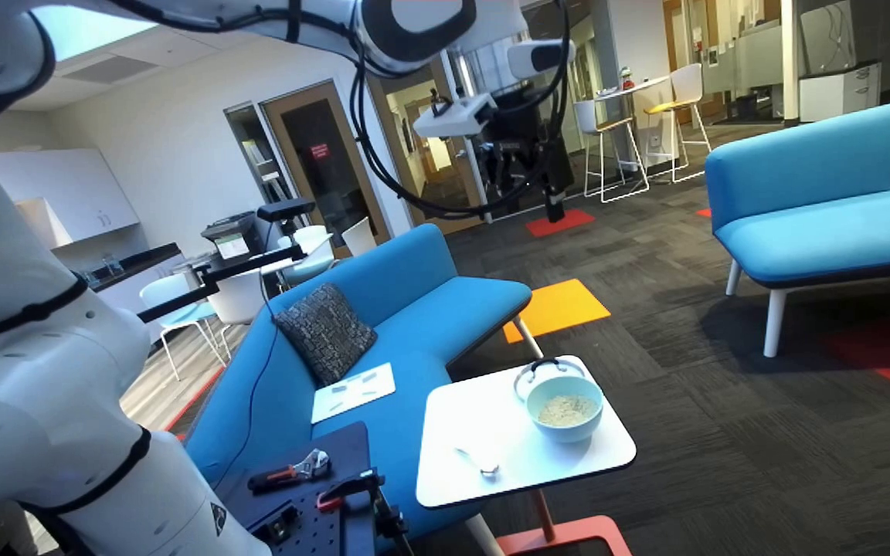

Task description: Move the glass lid forwards

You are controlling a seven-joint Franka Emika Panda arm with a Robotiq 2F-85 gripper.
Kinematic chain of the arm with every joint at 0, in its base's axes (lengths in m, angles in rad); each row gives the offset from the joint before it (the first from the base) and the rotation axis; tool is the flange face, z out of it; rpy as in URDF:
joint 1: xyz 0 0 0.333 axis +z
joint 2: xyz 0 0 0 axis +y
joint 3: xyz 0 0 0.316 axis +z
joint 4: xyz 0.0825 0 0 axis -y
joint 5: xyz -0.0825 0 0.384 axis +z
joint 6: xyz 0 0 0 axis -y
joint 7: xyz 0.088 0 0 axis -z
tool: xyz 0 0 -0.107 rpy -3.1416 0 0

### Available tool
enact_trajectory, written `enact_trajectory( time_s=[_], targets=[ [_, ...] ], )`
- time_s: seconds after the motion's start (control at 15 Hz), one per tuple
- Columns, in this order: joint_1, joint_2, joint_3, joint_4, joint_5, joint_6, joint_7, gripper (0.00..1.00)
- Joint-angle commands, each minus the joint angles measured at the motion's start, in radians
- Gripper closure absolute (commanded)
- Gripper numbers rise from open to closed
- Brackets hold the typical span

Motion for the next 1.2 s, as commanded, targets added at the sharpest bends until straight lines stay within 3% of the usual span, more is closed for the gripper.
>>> enact_trajectory(
  time_s=[0.0,0.2,0.27,0.6,0.93,1.13],
  targets=[
    [0.033,0.132,0.057,0.067,-0.030,0.080,0.191,0.00],
    [0.068,0.200,0.083,0.088,-0.072,0.152,0.334,0.00],
    [0.052,0.164,0.081,0.047,-0.047,0.133,0.261,0.00],
    [0.067,0.203,0.086,0.078,-0.060,0.151,0.312,0.00],
    [0.107,0.357,0.081,0.164,-0.070,0.102,0.565,0.00],
    [0.156,0.462,0.091,0.199,-0.056,0.108,0.649,0.00]
  ],
)
